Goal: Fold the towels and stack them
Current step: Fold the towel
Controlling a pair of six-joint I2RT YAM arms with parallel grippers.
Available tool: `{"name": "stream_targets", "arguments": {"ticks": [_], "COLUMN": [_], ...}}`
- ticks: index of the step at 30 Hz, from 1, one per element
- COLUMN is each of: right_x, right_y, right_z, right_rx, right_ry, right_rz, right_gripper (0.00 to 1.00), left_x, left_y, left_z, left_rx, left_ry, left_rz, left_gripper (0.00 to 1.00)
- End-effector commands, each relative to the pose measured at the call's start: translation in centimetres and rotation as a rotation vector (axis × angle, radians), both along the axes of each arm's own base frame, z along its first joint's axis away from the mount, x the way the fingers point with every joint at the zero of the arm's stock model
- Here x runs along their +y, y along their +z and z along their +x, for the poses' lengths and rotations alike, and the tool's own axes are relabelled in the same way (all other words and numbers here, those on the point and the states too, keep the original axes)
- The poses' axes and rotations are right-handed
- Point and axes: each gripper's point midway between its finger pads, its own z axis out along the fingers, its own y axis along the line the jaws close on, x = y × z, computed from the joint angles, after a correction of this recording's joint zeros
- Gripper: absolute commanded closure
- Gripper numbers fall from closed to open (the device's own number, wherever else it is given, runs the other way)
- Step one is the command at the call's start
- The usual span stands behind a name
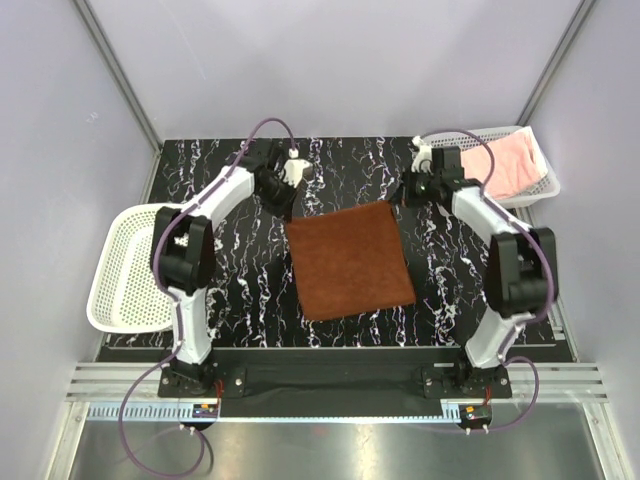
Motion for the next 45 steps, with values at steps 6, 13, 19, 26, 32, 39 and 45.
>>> {"name": "stream_targets", "arguments": {"ticks": [6,13,19,26,32,39,45], "right_x": [0.6,-1.0,-2.5,-2.4,-3.2,-3.5,-3.8], "right_y": [0.2,0.1,0.3,1.6,2.5,1.4,1.0], "right_z": [9.3,11.3,10.2,7.2,5.2,2.1,-0.5], "right_rx": [-0.155,-0.227,-0.243,-0.260,-0.280,-0.220,-0.200], "right_ry": [0.067,0.091,0.101,0.118,0.072,0.053,0.021], "right_rz": [-0.068,-0.163,-0.205,-0.188,-0.199,-0.187,-0.170], "right_gripper": [1.00,1.00,1.00,1.00,1.00,1.00,1.00], "left_x": [0.6,1.1,1.2,0.9,-0.4,-1.0,-1.4], "left_y": [0.4,2.3,4.0,4.1,5.1,4.4,3.5], "left_z": [7.9,9.1,6.6,4.3,2.6,-1.3,-4.1], "left_rx": [-0.110,-0.175,-0.187,-0.168,-0.214,-0.162,-0.132], "left_ry": [-0.005,-0.013,-0.048,-0.069,-0.074,-0.083,-0.106], "left_rz": [-0.011,0.015,0.045,0.111,0.112,0.092,0.080], "left_gripper": [1.00,1.00,1.00,1.00,1.00,1.00,1.00]}}
